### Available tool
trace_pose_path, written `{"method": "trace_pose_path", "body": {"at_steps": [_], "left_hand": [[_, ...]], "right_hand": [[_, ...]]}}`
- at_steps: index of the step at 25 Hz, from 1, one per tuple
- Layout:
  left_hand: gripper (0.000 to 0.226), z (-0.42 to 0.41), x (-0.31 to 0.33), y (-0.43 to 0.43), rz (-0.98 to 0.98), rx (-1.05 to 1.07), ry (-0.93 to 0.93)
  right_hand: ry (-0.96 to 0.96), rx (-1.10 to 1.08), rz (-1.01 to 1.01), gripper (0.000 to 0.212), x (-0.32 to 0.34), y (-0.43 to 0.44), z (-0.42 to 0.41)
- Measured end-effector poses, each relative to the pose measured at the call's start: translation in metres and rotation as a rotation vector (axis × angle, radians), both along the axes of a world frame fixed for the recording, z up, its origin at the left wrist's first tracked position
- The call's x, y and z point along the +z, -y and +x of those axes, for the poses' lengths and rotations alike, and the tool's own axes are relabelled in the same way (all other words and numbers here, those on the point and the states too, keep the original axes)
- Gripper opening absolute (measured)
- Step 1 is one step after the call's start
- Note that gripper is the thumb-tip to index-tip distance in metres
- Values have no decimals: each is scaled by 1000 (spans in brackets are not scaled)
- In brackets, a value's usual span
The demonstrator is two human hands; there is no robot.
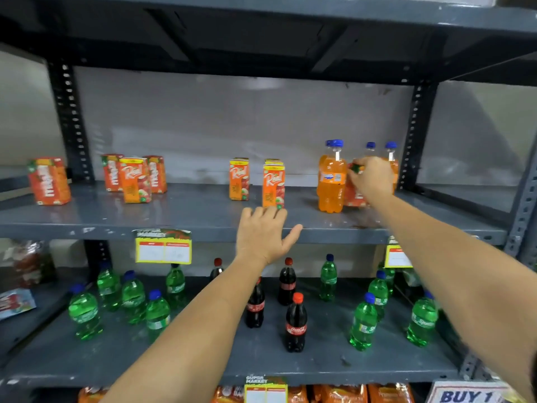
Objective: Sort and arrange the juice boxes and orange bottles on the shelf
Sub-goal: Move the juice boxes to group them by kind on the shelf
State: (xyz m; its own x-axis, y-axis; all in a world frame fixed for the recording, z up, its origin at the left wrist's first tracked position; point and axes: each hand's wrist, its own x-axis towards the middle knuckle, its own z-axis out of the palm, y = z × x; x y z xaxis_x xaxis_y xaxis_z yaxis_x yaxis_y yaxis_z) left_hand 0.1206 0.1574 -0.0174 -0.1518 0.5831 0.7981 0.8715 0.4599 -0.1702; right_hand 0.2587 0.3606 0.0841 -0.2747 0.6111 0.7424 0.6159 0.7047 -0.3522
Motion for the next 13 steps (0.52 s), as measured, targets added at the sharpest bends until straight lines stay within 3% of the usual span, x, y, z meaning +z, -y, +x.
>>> {"method": "trace_pose_path", "body": {"at_steps": [7,13], "left_hand": [[56,0,10,20,-211,-65,141],[52,-36,6,70,-273,-86,56]], "right_hand": [[-41,-90,-12,27,15,35,26],[-42,-134,-43,26,24,89,15]]}}
